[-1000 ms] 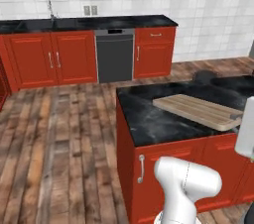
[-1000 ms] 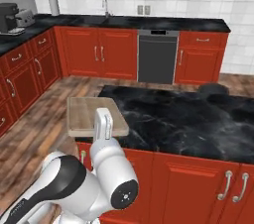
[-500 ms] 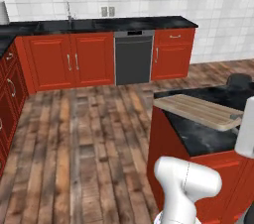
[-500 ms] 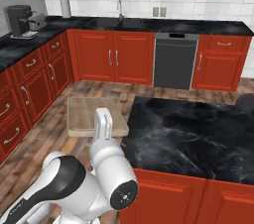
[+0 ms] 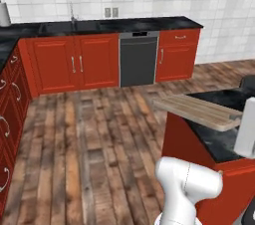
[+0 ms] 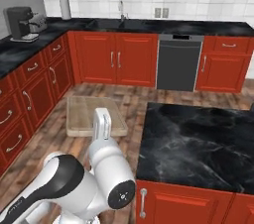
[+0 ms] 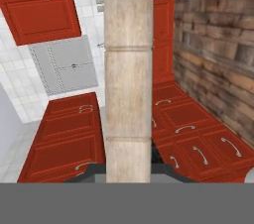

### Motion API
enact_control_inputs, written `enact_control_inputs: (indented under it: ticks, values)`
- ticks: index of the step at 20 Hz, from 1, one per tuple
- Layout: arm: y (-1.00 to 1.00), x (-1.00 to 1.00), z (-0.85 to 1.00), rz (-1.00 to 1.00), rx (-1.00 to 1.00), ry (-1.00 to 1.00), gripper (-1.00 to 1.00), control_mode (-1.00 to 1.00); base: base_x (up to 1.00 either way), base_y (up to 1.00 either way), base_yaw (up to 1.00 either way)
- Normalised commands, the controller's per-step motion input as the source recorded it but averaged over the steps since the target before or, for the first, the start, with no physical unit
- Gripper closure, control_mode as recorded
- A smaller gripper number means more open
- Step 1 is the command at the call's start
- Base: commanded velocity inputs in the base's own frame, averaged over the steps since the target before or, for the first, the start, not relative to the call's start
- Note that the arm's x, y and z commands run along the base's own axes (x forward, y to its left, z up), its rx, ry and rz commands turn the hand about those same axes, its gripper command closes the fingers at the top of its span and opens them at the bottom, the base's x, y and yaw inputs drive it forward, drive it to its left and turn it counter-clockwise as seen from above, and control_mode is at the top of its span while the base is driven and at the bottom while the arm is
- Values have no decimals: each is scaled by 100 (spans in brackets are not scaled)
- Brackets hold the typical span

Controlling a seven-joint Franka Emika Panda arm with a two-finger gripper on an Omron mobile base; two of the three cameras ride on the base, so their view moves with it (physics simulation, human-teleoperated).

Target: Move the cutting board and knife to the sink. Then move spray from the shelves to the counter.

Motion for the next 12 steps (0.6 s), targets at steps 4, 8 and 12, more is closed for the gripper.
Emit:
enact_control_inputs:
  ticks: [4, 8, 12]
  values:
    - [0, 0, 0, 0, 0, 0, 100, 100, 70, 66, 0]
    - [0, 0, 0, 0, 0, 0, 100, 100, 64, 71, 0]
    - [0, 0, 0, 0, 0, 0, 100, 100, 40, 84, 0]
